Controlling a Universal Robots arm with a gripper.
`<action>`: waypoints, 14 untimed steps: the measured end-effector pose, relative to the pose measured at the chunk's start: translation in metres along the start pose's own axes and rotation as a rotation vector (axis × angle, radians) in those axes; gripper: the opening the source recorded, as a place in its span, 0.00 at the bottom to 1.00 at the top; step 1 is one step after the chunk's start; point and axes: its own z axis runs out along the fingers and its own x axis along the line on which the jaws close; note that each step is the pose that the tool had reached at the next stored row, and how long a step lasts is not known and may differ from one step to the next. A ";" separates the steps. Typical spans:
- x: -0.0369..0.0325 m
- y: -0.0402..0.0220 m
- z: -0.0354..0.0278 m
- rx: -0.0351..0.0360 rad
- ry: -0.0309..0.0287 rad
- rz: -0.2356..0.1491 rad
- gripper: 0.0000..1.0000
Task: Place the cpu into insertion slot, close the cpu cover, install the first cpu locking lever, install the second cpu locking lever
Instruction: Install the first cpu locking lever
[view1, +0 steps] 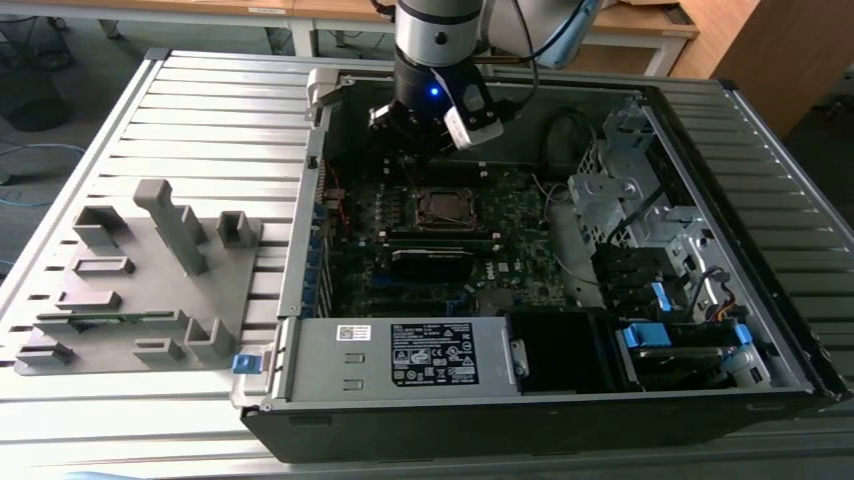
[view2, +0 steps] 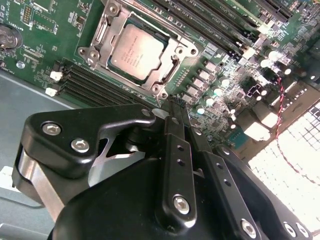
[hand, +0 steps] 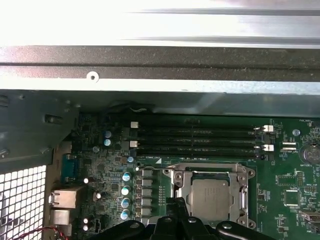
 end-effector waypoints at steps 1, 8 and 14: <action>0.0006 0.0000 0.0000 0.0000 -0.0001 0.000 0.10; 0.0108 0.0000 0.0005 -0.0001 0.0000 0.000 0.10; 0.0126 0.0001 0.0005 0.0001 0.0001 0.000 0.10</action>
